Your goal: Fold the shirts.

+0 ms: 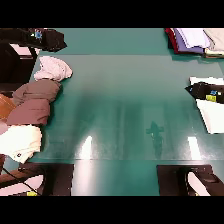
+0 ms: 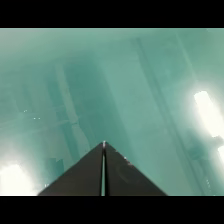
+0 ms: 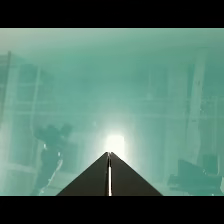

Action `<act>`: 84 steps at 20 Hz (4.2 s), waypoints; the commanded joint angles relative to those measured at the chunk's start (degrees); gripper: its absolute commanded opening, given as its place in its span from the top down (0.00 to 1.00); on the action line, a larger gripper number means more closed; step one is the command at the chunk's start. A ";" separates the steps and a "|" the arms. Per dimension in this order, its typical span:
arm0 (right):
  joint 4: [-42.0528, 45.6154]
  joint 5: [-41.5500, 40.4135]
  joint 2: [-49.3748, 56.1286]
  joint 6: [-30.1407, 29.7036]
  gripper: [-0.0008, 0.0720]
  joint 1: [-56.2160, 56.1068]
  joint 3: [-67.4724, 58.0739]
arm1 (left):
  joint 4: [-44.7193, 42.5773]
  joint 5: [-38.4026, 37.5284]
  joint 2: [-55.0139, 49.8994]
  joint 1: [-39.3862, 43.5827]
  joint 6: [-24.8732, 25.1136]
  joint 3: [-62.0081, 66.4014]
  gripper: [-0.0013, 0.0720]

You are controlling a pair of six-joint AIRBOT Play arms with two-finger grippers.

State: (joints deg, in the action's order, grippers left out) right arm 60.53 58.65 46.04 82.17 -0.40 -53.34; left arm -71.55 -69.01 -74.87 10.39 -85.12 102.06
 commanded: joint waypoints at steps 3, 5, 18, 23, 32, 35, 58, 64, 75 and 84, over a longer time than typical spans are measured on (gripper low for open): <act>-0.07 -0.17 -0.04 0.13 0.97 -0.11 0.00 | -0.02 0.02 0.00 0.02 0.02 0.02 0.95; -0.07 -0.20 -0.02 0.13 0.97 -0.11 0.00 | -0.02 0.02 0.00 0.02 0.02 0.02 0.95; -0.07 -0.15 -0.02 0.13 0.97 -0.11 0.00 | -12.61 11.43 -1.99 -0.11 0.24 -0.11 0.20; -0.66 -0.13 -0.02 0.13 0.97 -0.11 0.00 | -24.63 9.99 -14.80 -4.42 -8.96 -0.11 0.20; -0.57 -0.20 -0.02 0.11 0.97 -0.11 0.00 | -22.23 13.18 -33.94 -11.69 -10.95 -0.04 0.20; -0.61 -1.14 -0.04 0.11 0.97 -0.11 0.00 | -22.38 12.04 -33.88 -11.67 -10.84 2.38 0.70; -2.01 0.11 -0.15 0.04 0.97 -0.70 -30.49 | 5.57 2.60 -5.18 29.07 11.23 2.69 0.93; -2.01 0.04 -0.15 0.07 0.97 -0.70 -30.49 | 4.09 7.69 -8.24 24.00 9.60 2.84 0.22; -2.05 0.52 -0.04 0.07 0.97 -0.70 -30.47 | 4.70 4.50 -14.16 -14.03 2.67 -18.67 0.24; -2.01 3.74 0.13 0.07 0.97 -0.70 -30.47 | 9.68 10.14 -22.86 -11.43 4.76 -21.70 0.24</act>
State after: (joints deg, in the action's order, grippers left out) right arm 58.50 61.17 46.11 82.21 -1.04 -83.79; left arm -63.42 -62.08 -96.14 -2.50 -81.14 80.95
